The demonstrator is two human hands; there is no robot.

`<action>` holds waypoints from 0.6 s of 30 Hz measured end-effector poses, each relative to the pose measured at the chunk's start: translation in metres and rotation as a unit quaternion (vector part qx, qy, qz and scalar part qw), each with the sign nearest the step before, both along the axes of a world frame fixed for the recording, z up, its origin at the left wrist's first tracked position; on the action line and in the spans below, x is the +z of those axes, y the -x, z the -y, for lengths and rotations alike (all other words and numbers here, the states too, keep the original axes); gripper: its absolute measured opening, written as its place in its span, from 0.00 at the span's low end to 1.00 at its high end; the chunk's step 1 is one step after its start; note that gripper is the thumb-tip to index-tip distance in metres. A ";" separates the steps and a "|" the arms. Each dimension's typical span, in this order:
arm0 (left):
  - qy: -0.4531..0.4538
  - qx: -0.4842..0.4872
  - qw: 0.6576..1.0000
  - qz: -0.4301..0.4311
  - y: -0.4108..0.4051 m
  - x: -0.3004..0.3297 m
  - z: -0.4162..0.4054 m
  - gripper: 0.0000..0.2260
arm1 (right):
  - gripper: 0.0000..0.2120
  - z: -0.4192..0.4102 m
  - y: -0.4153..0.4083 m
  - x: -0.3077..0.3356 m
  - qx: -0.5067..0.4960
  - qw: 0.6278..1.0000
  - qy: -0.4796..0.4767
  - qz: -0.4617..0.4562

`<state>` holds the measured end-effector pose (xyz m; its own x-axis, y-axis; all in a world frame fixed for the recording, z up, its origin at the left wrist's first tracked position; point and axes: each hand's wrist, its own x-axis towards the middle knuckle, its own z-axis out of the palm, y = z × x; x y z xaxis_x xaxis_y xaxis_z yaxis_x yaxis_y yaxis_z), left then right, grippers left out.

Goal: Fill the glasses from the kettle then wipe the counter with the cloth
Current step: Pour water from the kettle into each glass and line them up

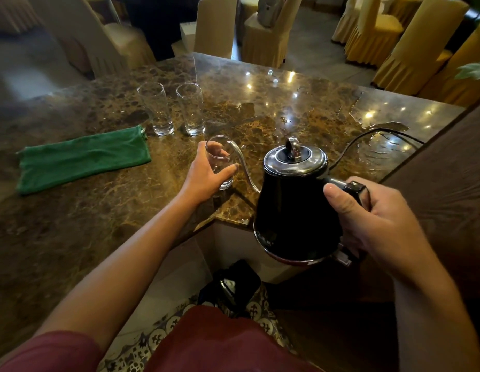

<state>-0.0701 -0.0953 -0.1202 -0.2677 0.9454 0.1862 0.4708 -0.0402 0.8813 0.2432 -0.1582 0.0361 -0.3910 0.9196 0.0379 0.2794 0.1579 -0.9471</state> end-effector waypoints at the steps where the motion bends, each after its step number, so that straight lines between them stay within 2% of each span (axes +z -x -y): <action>1: -0.001 -0.001 1.000 -0.001 0.000 0.000 0.001 0.24 | 0.22 0.002 0.001 -0.004 -0.009 1.000 0.013 -0.020; 9: 0.010 -0.003 1.000 -0.013 0.000 0.006 0.003 0.24 | 0.23 0.013 0.001 -0.022 -0.080 0.989 0.046 -0.116; 13: -0.010 0.021 1.000 -0.012 0.001 0.005 -0.001 0.24 | 0.24 0.017 0.003 -0.020 -0.145 0.968 0.102 -0.177; 18: -0.034 0.025 0.999 -0.016 0.002 0.021 -0.034 0.25 | 0.27 0.011 0.005 -0.022 -0.179 0.964 0.094 -0.171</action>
<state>-0.0725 -0.0614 -0.0989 -0.3074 0.9159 0.2580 0.5012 -0.0747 0.8621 0.2387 -0.1697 0.0143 -0.0408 0.9966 -0.0720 -0.0491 -0.0739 -0.9961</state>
